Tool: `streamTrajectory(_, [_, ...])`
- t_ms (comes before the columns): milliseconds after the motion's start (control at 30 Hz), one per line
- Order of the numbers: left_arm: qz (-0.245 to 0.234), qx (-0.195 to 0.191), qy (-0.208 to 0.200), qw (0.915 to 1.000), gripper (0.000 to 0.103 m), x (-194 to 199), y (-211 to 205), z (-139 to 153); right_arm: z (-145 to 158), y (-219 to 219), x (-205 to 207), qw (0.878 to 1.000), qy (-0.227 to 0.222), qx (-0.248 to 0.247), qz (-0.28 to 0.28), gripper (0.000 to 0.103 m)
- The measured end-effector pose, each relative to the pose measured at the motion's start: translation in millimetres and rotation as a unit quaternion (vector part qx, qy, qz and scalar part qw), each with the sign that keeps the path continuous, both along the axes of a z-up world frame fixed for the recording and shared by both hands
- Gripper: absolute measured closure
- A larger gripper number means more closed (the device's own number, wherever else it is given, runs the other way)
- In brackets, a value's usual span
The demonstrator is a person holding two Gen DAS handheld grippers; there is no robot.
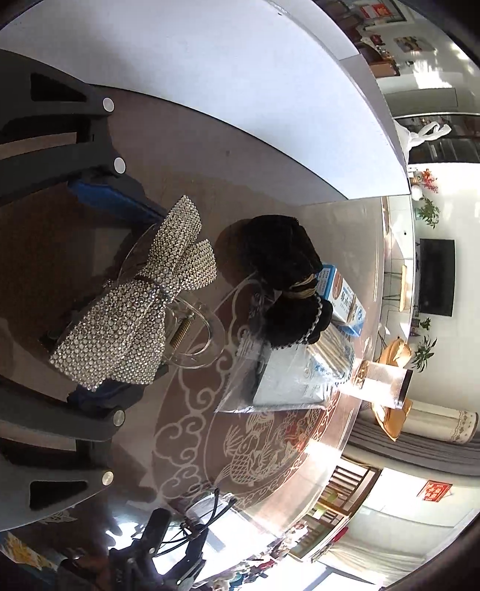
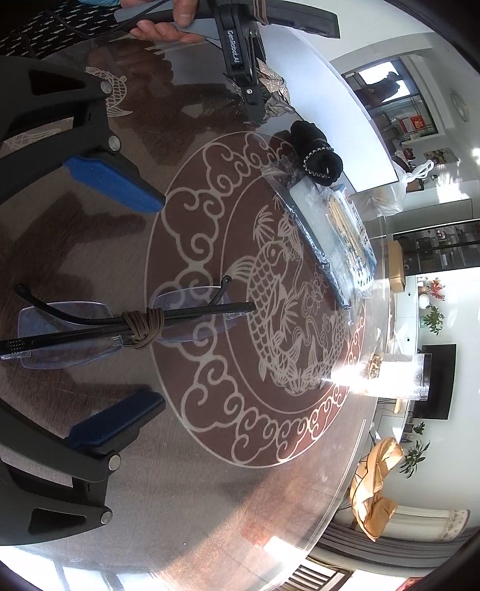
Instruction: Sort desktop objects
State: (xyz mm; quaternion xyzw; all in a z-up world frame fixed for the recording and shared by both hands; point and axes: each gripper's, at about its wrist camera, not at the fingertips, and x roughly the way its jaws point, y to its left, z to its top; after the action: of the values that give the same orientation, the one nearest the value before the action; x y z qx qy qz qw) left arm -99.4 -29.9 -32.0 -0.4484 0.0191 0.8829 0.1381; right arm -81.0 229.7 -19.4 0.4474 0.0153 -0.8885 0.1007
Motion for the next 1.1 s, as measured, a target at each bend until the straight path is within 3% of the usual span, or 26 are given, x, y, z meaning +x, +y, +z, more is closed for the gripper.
streamTrajectory(100, [0.001, -0.002, -0.016, 0.9999, 0.029, 9.4, 1.0, 1.5, -0.6, -2.4, -0.5, 1.000, -0.001, 0.009, 0.001, 0.004])
streamTrajectory(133, [0.004, -0.007, -0.015, 0.9998, 0.023, 8.7, 3.6, 0.5, -1.1, -3.4, -0.7, 1.000, -0.002, 0.012, 0.001, 0.004])
streamTrajectory(167, [0.009, -0.019, -0.016, 0.9997, 0.016, 8.0, 5.4, -1.0, -1.6, -4.3, -0.6, 1.000, -0.002, 0.016, 0.001, 0.004])
streamTrajectory(267, [0.024, -0.056, -0.012, 0.9980, 0.011, 5.6, 11.2, -5.3, -2.5, -6.5, -0.8, 1.000, -0.003, 0.026, 0.001, 0.004])
streamTrajectory(400, [0.042, -0.055, -0.019, 0.9974, 0.000, 4.0, 4.5, -8.0, -3.0, -7.6, -0.7, 0.999, -0.004, 0.032, 0.002, 0.004])
streamTrajectory(1100, [0.051, -0.053, -0.017, 0.9971, 0.000, 4.9, 1.1, -8.0, -4.3, -7.9, -1.3, 0.999, -0.006, 0.034, 0.004, 0.000])
